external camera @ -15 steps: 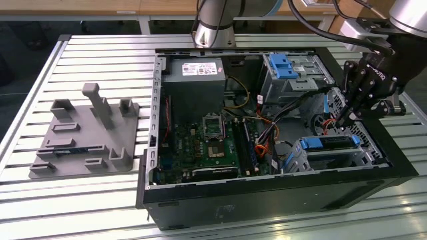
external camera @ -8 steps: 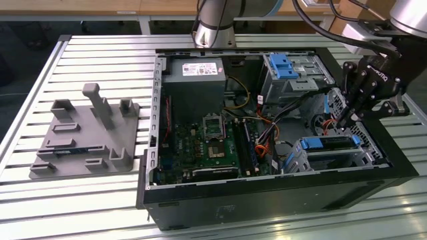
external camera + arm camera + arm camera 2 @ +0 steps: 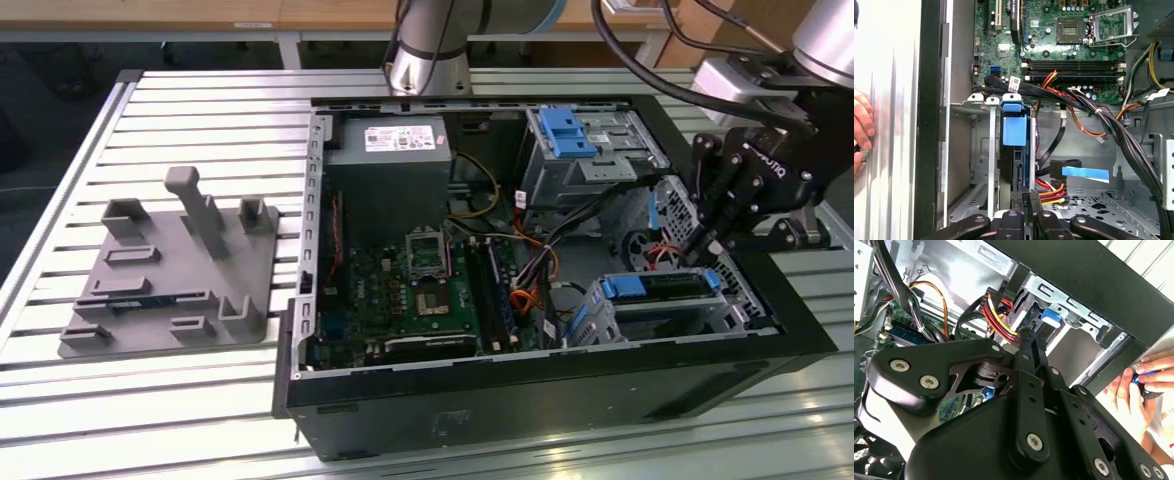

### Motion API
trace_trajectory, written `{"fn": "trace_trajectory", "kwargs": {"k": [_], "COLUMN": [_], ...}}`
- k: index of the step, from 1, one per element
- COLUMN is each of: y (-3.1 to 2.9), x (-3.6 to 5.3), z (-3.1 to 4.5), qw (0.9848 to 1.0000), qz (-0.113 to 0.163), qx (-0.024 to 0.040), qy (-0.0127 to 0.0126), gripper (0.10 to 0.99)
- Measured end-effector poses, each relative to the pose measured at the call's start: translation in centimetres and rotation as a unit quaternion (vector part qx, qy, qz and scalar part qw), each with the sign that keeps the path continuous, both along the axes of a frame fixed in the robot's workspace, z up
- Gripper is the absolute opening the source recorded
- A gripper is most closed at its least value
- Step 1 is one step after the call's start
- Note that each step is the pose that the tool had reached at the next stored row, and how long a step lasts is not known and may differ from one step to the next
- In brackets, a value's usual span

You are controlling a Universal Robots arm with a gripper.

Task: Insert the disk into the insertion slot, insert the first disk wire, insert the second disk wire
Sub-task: 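Insert the first disk wire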

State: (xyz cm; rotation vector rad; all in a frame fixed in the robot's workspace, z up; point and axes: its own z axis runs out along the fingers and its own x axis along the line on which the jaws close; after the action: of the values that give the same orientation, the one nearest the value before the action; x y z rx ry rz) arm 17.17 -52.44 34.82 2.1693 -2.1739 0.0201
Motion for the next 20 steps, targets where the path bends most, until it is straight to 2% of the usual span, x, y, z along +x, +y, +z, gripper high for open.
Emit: {"fn": "trace_trajectory", "kwargs": {"k": [5, 9, 16, 20], "y": [-0.66, -0.83, -0.84, -0.84], "x": [0.0, -0.02, -0.04, -0.23], "z": [-0.12, -0.21, -0.27, -0.52], "qw": [0.9999, 0.9998, 0.9998, 0.9998], "qz": [0.0, 0.001, 0.002, 0.002], "qx": [0.0103, 0.0178, 0.0182, 0.0183], "qy": [-0.0006, -0.0012, -0.0012, -0.0043], "gripper": [0.169, 0.169, 0.169, 0.169]}}
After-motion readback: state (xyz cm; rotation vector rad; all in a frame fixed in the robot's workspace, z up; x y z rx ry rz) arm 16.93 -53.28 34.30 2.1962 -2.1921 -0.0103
